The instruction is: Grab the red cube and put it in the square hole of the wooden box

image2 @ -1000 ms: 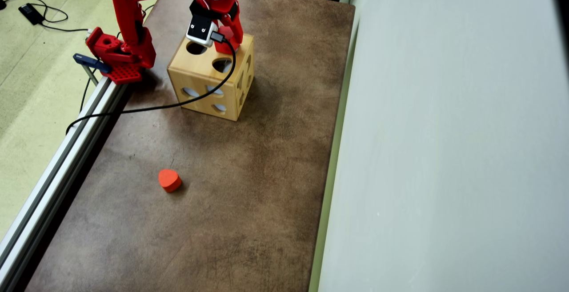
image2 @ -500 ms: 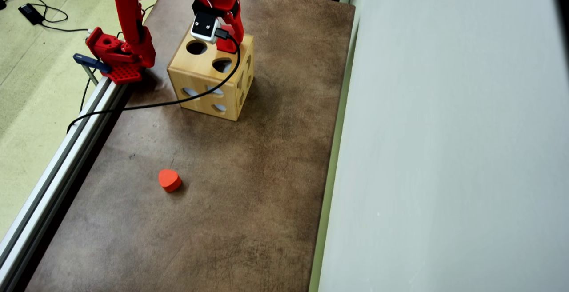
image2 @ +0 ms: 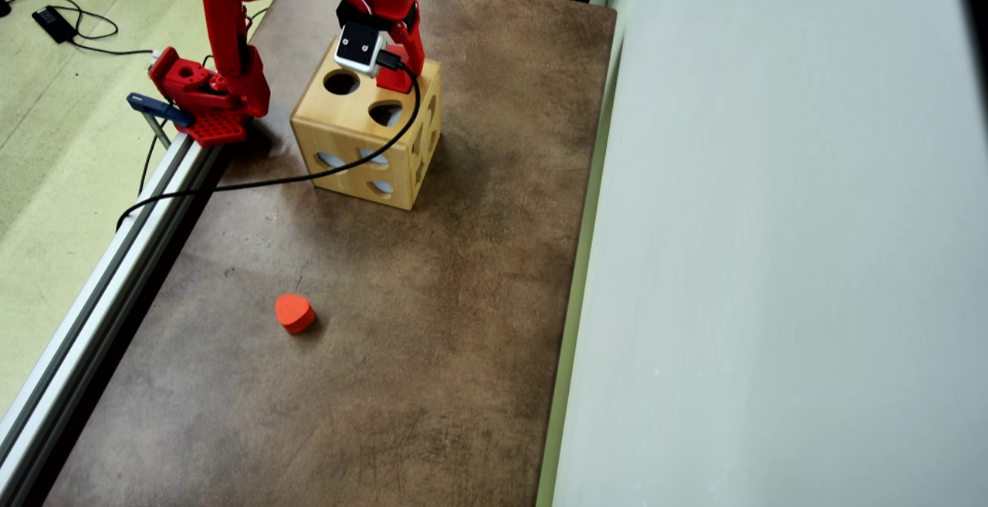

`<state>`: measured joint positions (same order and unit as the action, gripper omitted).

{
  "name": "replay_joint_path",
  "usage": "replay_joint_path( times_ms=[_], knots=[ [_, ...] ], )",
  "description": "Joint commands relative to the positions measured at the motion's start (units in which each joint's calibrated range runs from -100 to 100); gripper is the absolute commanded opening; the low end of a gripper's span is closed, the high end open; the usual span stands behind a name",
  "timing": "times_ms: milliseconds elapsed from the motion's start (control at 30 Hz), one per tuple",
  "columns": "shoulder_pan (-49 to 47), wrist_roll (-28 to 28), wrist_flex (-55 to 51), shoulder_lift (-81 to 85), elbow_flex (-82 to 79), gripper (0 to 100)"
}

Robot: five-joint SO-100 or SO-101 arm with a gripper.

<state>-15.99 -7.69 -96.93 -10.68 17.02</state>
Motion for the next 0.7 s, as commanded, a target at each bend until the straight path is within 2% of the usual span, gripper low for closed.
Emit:
replay_joint_path(
  times_ms=[0, 167, 467, 667],
  knots=[
    [0.09, 0.63, 0.07, -0.57, -0.47, 16],
    [0.09, 0.49, -0.41, -0.07, -0.56, 30],
    [-0.06, 0.44, -0.41, 1.21, -0.38, 31],
    [-0.35, 0.44, -0.41, 20.40, 0.24, 31]
  ],
)
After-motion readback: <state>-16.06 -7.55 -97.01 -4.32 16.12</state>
